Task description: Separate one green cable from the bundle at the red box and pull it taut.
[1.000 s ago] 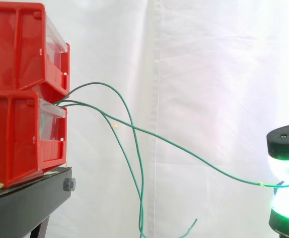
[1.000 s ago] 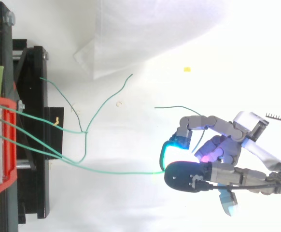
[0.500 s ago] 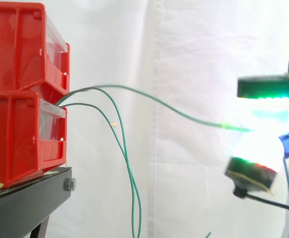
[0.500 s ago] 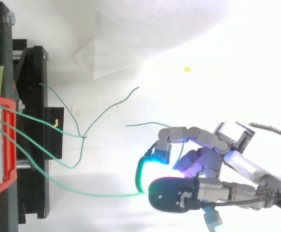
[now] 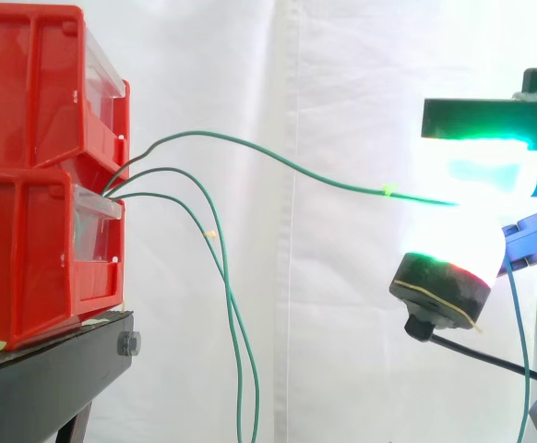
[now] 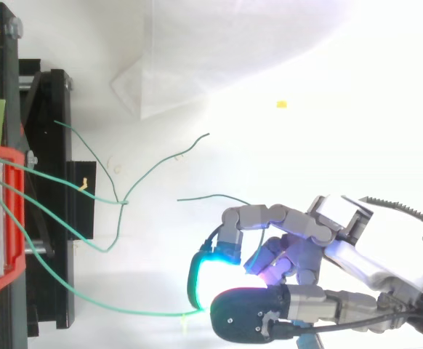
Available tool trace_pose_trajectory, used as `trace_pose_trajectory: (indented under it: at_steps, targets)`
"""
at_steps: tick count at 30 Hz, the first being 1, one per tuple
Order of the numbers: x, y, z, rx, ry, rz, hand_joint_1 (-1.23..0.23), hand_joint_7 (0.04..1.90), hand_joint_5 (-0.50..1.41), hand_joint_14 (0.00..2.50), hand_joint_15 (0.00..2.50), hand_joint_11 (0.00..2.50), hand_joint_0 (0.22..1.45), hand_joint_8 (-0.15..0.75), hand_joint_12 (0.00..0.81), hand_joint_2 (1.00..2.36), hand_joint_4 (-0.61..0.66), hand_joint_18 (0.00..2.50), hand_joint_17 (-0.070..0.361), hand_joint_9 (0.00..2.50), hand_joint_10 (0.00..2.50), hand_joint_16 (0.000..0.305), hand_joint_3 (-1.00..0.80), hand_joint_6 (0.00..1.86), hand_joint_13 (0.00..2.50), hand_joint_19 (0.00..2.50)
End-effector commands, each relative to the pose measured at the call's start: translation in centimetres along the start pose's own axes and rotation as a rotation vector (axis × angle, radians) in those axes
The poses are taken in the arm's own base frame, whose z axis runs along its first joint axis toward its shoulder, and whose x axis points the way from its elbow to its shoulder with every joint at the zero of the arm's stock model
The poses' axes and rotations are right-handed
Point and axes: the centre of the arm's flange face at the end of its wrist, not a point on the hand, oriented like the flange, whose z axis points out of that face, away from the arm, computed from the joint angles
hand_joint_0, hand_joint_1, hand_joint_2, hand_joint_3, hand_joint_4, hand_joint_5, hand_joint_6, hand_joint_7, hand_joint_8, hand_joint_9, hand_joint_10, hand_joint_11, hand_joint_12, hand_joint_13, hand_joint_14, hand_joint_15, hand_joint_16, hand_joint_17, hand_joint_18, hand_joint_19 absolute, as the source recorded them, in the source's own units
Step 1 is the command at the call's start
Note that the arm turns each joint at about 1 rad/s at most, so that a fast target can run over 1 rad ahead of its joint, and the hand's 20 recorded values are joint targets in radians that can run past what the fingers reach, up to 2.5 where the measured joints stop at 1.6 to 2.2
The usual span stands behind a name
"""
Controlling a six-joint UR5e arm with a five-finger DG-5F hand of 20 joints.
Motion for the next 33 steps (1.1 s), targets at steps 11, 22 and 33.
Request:
trace_pose_trajectory:
  at_steps: [11, 22, 33]
  targets:
    - [-0.2, 0.0, -0.1, 0.009, -0.002, -0.01, -0.76, 1.37, 0.15, 0.02, 0.64, 0.55, 0.77, 0.186, 0.261, 1.02, -0.02, 0.77, 0.09, 1.94, 0.02, 0.04, -0.18, 0.5, 1.31, 0.68]
    - [-2.0, 0.0, -2.4, 0.17, 0.05, 0.052, -0.76, 1.38, 0.15, 0.02, 0.64, 0.56, 0.77, 0.19, 0.26, 1.02, -0.02, 0.77, 0.089, 1.94, 0.02, 0.04, -0.18, 0.5, 1.3, 0.68]
    - [-4.6, 2.1, -5.1, 0.149, 0.069, 0.025, -0.76, 1.38, 0.14, 0.02, 0.64, 0.56, 0.76, 0.186, 0.261, 1.02, -0.02, 0.77, 0.09, 1.93, 0.02, 0.04, -0.18, 0.5, 1.3, 0.68]
